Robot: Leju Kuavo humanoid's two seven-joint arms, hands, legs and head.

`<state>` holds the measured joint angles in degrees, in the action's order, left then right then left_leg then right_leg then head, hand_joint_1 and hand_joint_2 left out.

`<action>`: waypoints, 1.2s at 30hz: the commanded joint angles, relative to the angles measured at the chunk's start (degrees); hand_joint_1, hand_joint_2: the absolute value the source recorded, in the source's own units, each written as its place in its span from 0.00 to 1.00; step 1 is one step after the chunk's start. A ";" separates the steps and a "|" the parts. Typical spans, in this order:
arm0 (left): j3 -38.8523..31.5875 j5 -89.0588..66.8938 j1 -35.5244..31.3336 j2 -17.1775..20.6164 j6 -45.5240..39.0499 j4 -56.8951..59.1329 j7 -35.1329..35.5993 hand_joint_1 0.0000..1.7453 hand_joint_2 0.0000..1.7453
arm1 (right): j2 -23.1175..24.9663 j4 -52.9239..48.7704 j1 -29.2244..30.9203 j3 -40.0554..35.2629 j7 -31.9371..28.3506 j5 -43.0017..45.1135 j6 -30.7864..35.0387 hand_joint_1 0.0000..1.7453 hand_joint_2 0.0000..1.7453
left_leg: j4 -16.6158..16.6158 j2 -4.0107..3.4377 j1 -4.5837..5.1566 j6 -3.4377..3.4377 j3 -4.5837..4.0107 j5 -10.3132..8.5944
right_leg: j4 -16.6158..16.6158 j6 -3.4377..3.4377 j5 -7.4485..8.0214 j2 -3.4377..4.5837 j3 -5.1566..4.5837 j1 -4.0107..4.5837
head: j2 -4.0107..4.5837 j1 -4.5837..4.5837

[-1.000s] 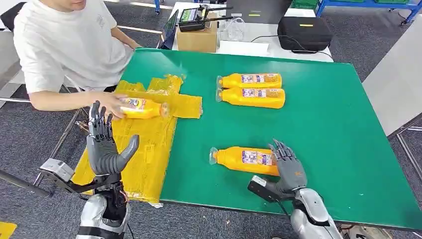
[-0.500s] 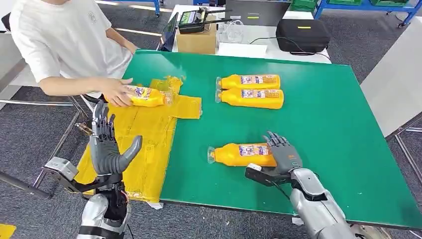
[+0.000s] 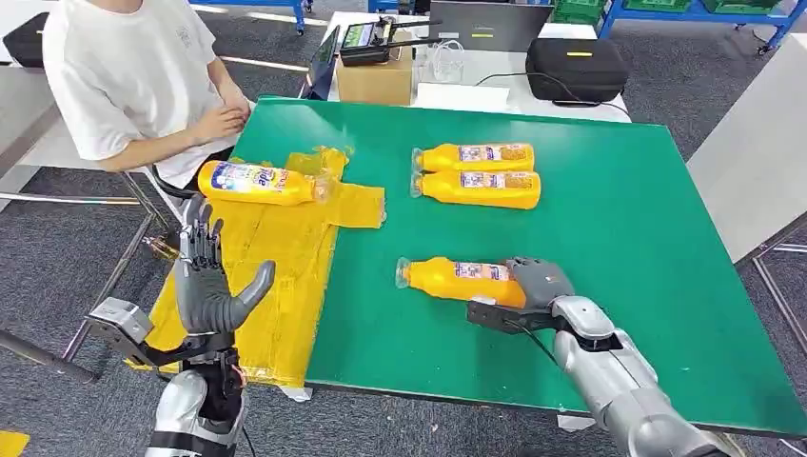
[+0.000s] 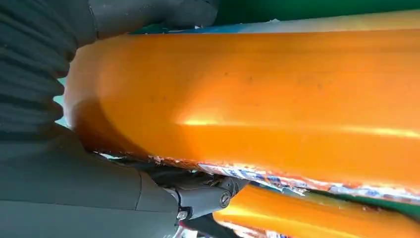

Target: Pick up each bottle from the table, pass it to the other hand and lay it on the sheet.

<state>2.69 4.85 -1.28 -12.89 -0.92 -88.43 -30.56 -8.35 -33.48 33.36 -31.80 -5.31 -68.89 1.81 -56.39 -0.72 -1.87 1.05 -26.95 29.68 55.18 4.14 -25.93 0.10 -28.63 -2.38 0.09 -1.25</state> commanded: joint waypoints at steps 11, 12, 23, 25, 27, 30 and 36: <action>7.44 1.59 1.01 0.98 -5.14 7.63 6.21 0.00 1.00 | 10.74 -39.08 -27.36 16.96 -23.25 36.13 20.18 1.00 1.00 | 0.14 0.39 -0.08 -0.07 -0.54 -0.01 | -0.05 -0.22 -0.07 -0.26 -0.33 0.12 | 0.00 -0.02; 7.66 0.42 0.94 0.50 -8.06 8.36 5.49 0.00 1.00 | 12.57 -39.97 -27.95 17.81 -24.69 39.04 21.33 1.00 1.00 | 0.17 0.35 -0.09 -0.12 -0.57 0.03 | -0.08 -0.30 -0.09 -0.25 -0.37 0.15 | 0.00 -0.04; 10.74 0.37 1.47 -0.38 -9.91 8.87 6.07 0.00 1.00 | 17.68 -38.82 -28.22 18.60 -29.57 50.00 17.56 1.00 1.00 | 0.11 0.34 0.00 -0.09 -0.95 -0.01 | -0.04 -0.21 -0.05 -0.23 -0.74 0.03 | 0.00 0.00; 13.19 3.17 2.62 -0.16 -7.89 8.29 6.93 0.00 1.00 | 18.72 -36.57 -27.92 15.98 -30.10 51.30 16.72 1.00 1.00 | 0.11 0.30 0.00 -0.09 -0.95 0.01 | -0.04 -0.21 -0.06 -0.19 -0.76 0.03 | 0.00 0.00; 16.76 5.24 3.50 2.35 -2.82 6.55 6.01 0.00 1.00 | 18.36 -32.56 -26.20 12.60 -30.53 51.13 15.85 1.00 1.00 | 0.16 0.20 -0.02 -0.08 -0.86 0.02 | -0.08 -0.21 -0.04 -0.09 -0.73 0.06 | 0.00 -0.04; 18.95 3.00 4.73 5.00 2.96 4.14 4.21 0.00 1.00 | 17.77 -25.44 -23.28 7.38 -29.78 49.01 10.48 1.00 1.00 | 0.27 0.02 -0.09 -0.14 -0.71 0.03 | -0.19 -0.30 0.01 0.09 -0.64 0.14 | 0.00 -0.02; 17.83 4.83 0.26 2.80 7.54 8.84 5.60 0.00 1.00 | 18.29 -19.87 -22.27 -3.32 -34.69 40.70 13.14 1.00 1.00 | 0.21 0.22 -0.08 -0.11 -0.91 -0.02 | -0.12 -0.25 0.00 -0.12 -0.71 0.12 | 0.00 -0.02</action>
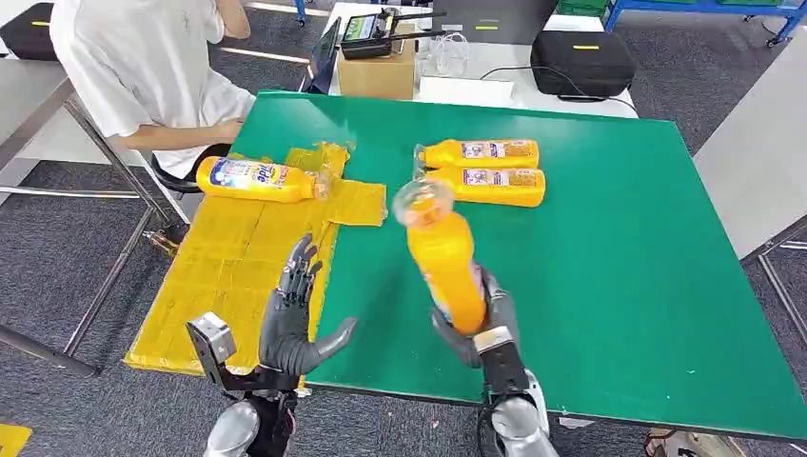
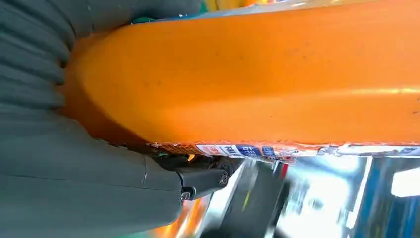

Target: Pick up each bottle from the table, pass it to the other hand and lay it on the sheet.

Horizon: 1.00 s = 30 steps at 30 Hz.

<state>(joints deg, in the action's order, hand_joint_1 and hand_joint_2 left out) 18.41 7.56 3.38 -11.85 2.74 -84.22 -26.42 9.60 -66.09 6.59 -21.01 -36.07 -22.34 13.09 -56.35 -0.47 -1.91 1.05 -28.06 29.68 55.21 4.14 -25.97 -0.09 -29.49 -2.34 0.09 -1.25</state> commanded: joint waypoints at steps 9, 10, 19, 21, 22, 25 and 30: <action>2.57 6.35 -5.71 1.29 9.10 5.39 1.29 0.00 1.00 | 0.87 13.36 6.90 -17.53 -3.93 -5.74 2.07 1.00 1.00 | 0.14 0.03 -0.03 -0.15 0.18 -0.02 | -0.16 -0.28 0.03 -0.01 0.15 0.09 | 0.00 0.00; 2.68 6.39 -5.86 1.20 9.13 5.43 1.31 0.00 1.00 | 1.04 13.62 7.19 -17.82 -3.93 -5.92 2.13 1.00 1.00 | 0.17 0.08 -0.05 -0.18 0.20 -0.03 | -0.19 -0.34 0.03 -0.04 0.18 0.11 | 0.00 0.00; 5.46 7.05 -6.69 2.72 13.78 6.27 1.71 0.00 1.00 | 2.19 14.68 9.32 -19.95 -3.72 -6.43 3.96 1.00 1.00 | 0.16 0.05 -0.02 -0.15 0.18 -0.04 | -0.15 -0.29 0.03 -0.02 0.12 0.08 | 0.00 0.00; 5.46 7.05 -6.69 2.72 13.78 6.27 1.71 0.00 1.00 | 2.19 14.68 9.32 -19.95 -3.72 -6.43 3.96 1.00 1.00 | 0.16 0.05 -0.02 -0.15 0.18 -0.04 | -0.15 -0.29 0.03 -0.02 0.12 0.08 | 0.00 0.00; 5.46 7.05 -6.69 2.72 13.78 6.27 1.71 0.00 1.00 | 2.19 14.68 9.32 -19.95 -3.72 -6.43 3.96 1.00 1.00 | 0.16 0.05 -0.02 -0.15 0.18 -0.04 | -0.15 -0.29 0.03 -0.02 0.12 0.08 | 0.00 0.00; 5.46 7.05 -6.69 2.72 13.78 6.27 1.71 0.00 1.00 | 2.19 14.68 9.32 -19.95 -3.72 -6.43 3.96 1.00 1.00 | 0.09 0.02 0.00 -0.10 0.12 -0.02 | -0.08 -0.19 0.01 0.00 0.05 0.04 | 0.00 0.00; 4.75 3.35 -5.28 3.01 15.04 5.38 1.49 0.00 1.00 | 1.98 12.32 8.65 -16.69 -1.20 -5.86 3.76 1.00 1.00 | 0.13 0.00 0.01 -0.13 0.14 0.00 | -0.11 -0.24 0.00 0.03 0.07 0.04 | 0.00 -0.02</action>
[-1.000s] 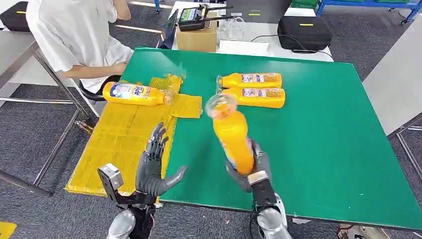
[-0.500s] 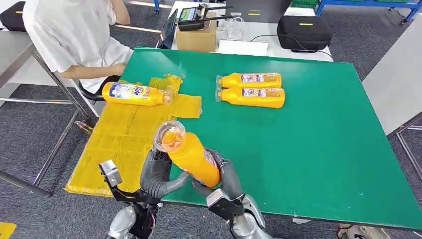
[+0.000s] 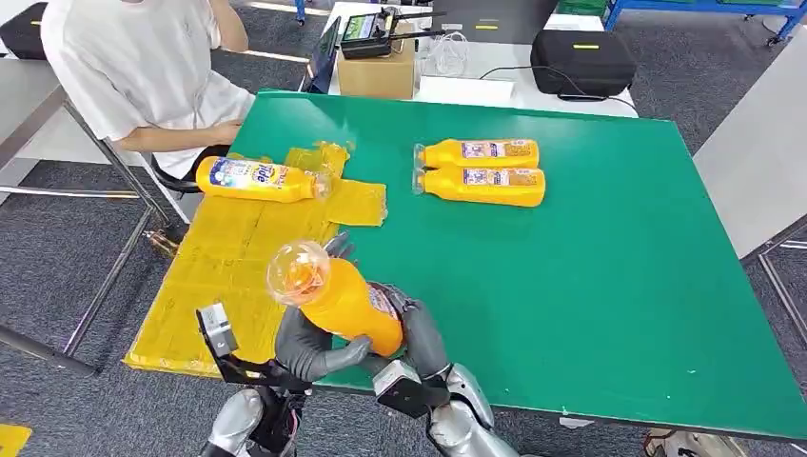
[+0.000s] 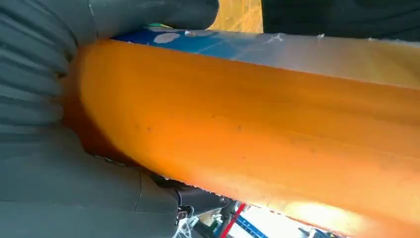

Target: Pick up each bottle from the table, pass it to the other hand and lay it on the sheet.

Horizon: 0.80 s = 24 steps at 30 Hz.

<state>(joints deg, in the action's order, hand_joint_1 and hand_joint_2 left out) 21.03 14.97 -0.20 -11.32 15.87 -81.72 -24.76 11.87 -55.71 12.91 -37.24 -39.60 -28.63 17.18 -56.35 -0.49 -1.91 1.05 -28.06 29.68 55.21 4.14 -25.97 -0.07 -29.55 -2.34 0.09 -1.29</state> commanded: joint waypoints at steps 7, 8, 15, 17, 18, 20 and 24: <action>0.83 -1.43 -4.13 1.50 1.11 7.54 3.89 1.00 1.00 | -0.13 2.80 2.69 -2.71 2.00 -1.35 0.31 0.97 1.00 | 0.08 0.05 0.01 -0.11 0.09 -0.01 | -0.07 -0.18 0.00 -0.02 0.09 0.03 | 0.00 0.04; 0.73 -0.88 -4.30 1.47 1.29 7.90 4.14 1.00 1.00 | -0.07 3.05 2.74 -2.75 1.86 -1.00 0.06 0.94 1.00 | 0.12 0.05 0.00 -0.14 0.12 -0.02 | -0.11 -0.24 0.01 -0.01 0.12 0.05 | 0.00 0.04; 1.03 3.94 -4.62 1.97 5.50 8.85 5.48 1.00 1.00 | 0.29 4.72 3.81 -3.54 1.67 -1.84 1.60 0.32 1.00 | 0.16 0.01 -0.01 -0.15 0.18 0.00 | -0.14 -0.26 0.01 0.03 0.16 0.06 | 0.00 0.04; 1.10 4.10 -4.75 2.03 6.36 8.57 3.88 1.00 1.00 | 0.62 5.30 4.61 -4.07 1.86 -2.74 3.19 0.00 1.00 | 0.11 -0.03 -0.01 -0.13 0.12 0.01 | -0.09 -0.24 0.01 0.06 0.10 0.06 | 0.00 0.04; 1.10 4.10 -4.83 1.96 6.31 8.54 3.92 1.00 1.00 | 0.70 5.27 4.78 -4.09 1.88 -2.75 3.15 0.00 1.00 | 0.18 -0.02 -0.02 -0.18 0.21 0.00 | -0.16 -0.32 0.03 0.07 0.19 0.09 | 0.00 0.04; 0.89 6.84 -4.81 1.61 8.04 8.57 4.73 1.00 1.00 | 1.20 6.01 5.56 -4.40 2.72 -3.87 5.54 0.00 0.00 | 0.05 -0.03 0.01 -0.10 0.04 0.00 | -0.03 -0.16 0.01 0.06 0.03 0.02 | 0.00 0.04; 1.08 7.01 -4.92 1.53 8.07 8.42 4.26 1.00 1.00 | 1.50 6.27 5.66 -4.09 2.93 -4.39 7.77 0.00 0.00 | 0.11 0.03 -0.02 -0.17 0.12 -0.01 | -0.11 -0.30 0.02 0.01 0.12 0.08 | 0.00 0.02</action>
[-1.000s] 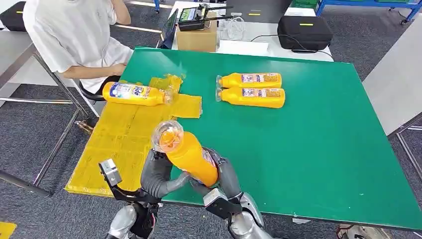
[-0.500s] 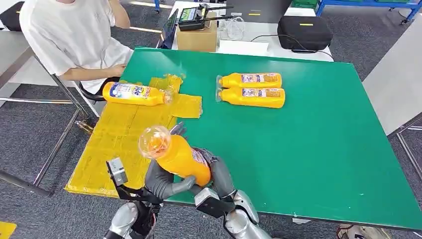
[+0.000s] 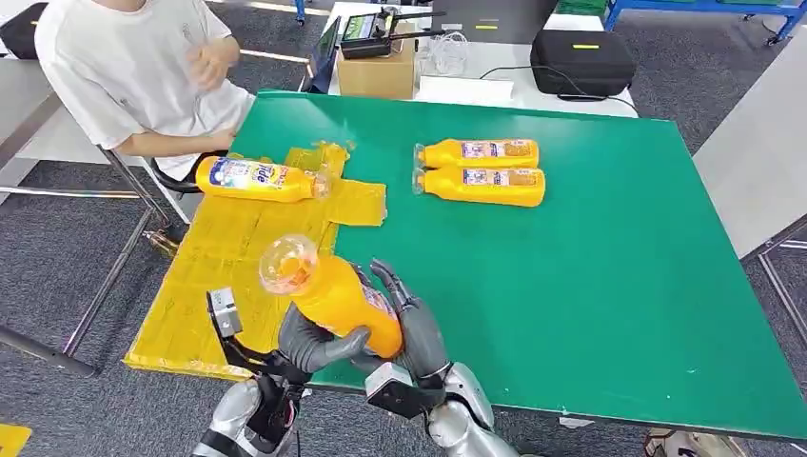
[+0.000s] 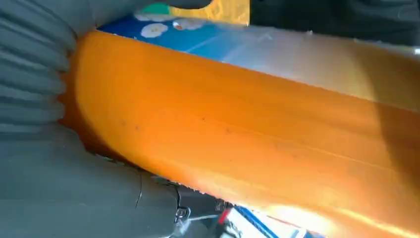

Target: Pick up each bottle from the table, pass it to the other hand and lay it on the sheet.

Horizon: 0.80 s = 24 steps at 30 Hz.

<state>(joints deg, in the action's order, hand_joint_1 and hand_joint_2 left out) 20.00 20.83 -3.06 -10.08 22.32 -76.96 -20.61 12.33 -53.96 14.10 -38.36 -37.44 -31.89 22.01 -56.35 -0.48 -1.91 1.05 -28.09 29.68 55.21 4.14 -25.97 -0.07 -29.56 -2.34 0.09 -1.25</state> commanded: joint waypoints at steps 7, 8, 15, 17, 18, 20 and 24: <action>-1.54 -8.26 -4.51 2.70 -7.30 3.02 -3.45 1.00 1.00 | 0.46 3.32 2.40 -1.90 -0.89 -0.09 6.25 0.00 0.00 | 0.10 0.03 -0.03 -0.12 0.12 0.00 | -0.09 -0.23 -0.01 -0.01 0.11 0.07 | 0.00 0.00; -2.01 -12.02 -5.39 3.74 -9.37 3.41 -3.52 1.00 1.00 | 0.35 2.99 2.11 -1.61 -0.90 0.18 6.55 0.00 0.00 | 0.13 0.04 -0.04 -0.14 0.16 0.00 | -0.12 -0.28 0.00 0.00 0.15 0.09 | 0.00 0.00; -7.74 -32.87 -10.73 9.62 -17.18 10.89 -5.73 1.00 1.00 | -0.05 0.32 0.58 0.42 -2.56 2.01 7.60 0.00 0.00 | 0.21 0.04 -0.04 -0.11 0.18 -0.09 | -0.15 -0.30 0.06 0.00 0.14 0.09 | 0.00 0.02; -6.89 -35.69 -10.62 9.99 -18.84 10.66 -4.89 1.00 1.00 | 0.06 0.01 0.45 0.64 -2.56 2.23 7.93 0.00 0.00 | 0.16 -0.05 -0.08 -0.12 0.19 -0.05 | -0.13 -0.31 0.05 0.06 0.13 0.13 | 0.00 0.00; -6.81 -39.87 -11.26 11.70 -20.72 11.66 -3.85 1.00 1.00 | -0.33 -1.08 0.29 0.23 -2.56 3.06 8.91 0.00 0.00 | 0.10 0.03 -0.04 -0.09 0.12 -0.05 | -0.07 -0.20 0.00 -0.02 0.08 0.08 | 0.00 -0.02; -7.89 -43.52 -13.14 14.29 -22.00 14.36 -3.32 1.00 1.00 | -1.05 -2.66 0.17 -0.36 -2.56 4.67 10.20 0.00 0.00 | 0.09 0.03 -0.05 -0.09 0.11 -0.05 | -0.07 -0.20 0.00 -0.02 0.08 0.09 | 0.00 0.00; -8.23 -50.18 -18.11 18.81 -19.96 20.45 -3.40 1.00 1.00 | -2.08 -3.63 0.77 -2.53 -2.56 8.16 11.08 0.00 0.00 | 0.17 0.04 -0.09 -0.14 0.16 -0.09 | -0.12 -0.34 0.02 -0.01 0.16 0.14 | 0.00 0.00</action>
<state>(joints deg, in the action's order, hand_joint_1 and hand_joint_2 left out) 13.20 -22.55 -12.01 0.53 0.96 -69.13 -24.31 13.18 -55.47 13.36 -38.58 -39.98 -27.19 31.97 -56.35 -0.53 -1.94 1.08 -28.11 29.63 55.24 4.13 -25.96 -0.03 -29.61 -2.31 0.09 -1.25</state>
